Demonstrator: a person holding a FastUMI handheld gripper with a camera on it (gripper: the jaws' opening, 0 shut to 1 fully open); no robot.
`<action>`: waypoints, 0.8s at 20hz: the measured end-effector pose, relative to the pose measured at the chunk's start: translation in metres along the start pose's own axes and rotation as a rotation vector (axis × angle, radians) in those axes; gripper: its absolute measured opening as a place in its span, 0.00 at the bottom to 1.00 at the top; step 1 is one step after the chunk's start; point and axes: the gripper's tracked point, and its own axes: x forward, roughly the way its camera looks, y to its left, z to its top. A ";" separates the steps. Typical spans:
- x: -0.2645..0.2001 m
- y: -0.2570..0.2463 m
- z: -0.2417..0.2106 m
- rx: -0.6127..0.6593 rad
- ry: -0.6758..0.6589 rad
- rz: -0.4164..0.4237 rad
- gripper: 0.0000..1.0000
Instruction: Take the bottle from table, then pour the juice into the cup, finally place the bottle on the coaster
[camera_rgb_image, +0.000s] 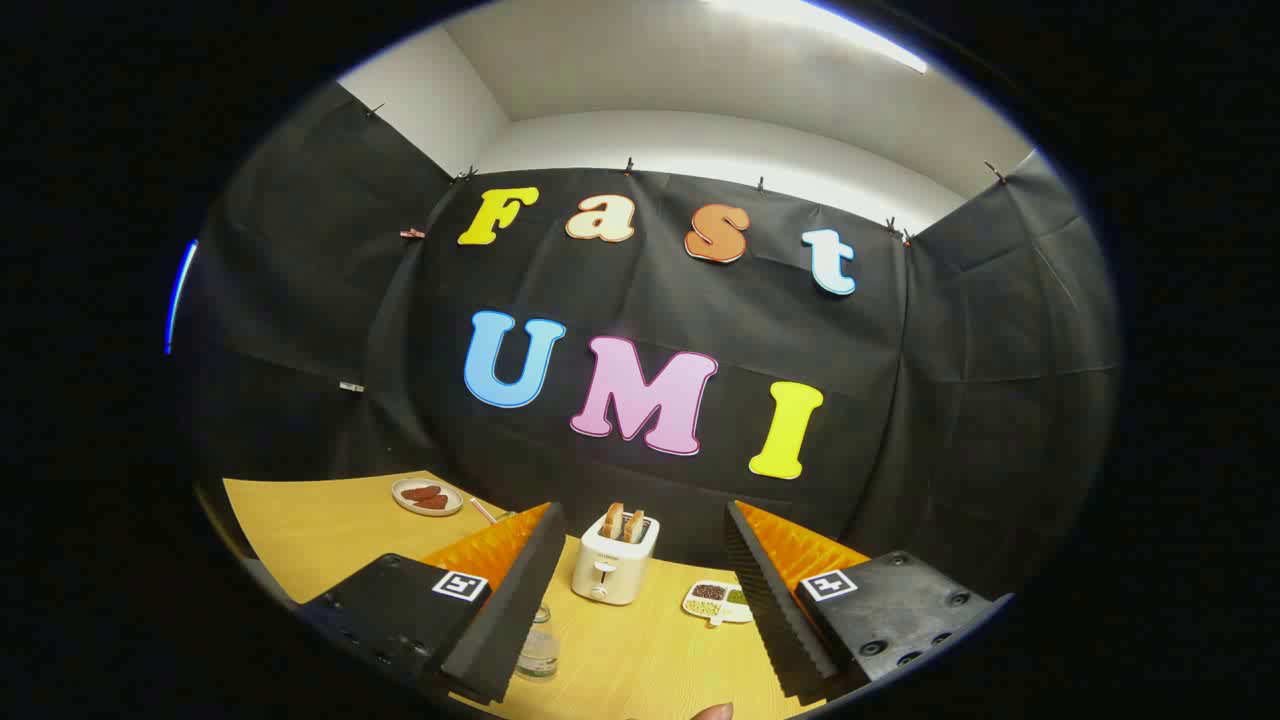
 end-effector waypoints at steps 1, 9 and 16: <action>0.000 0.000 -0.002 0.002 0.002 0.001 0.97; 0.002 0.007 -0.001 -0.016 -0.008 0.015 0.97; 0.004 0.024 0.001 -0.002 -0.025 0.042 0.97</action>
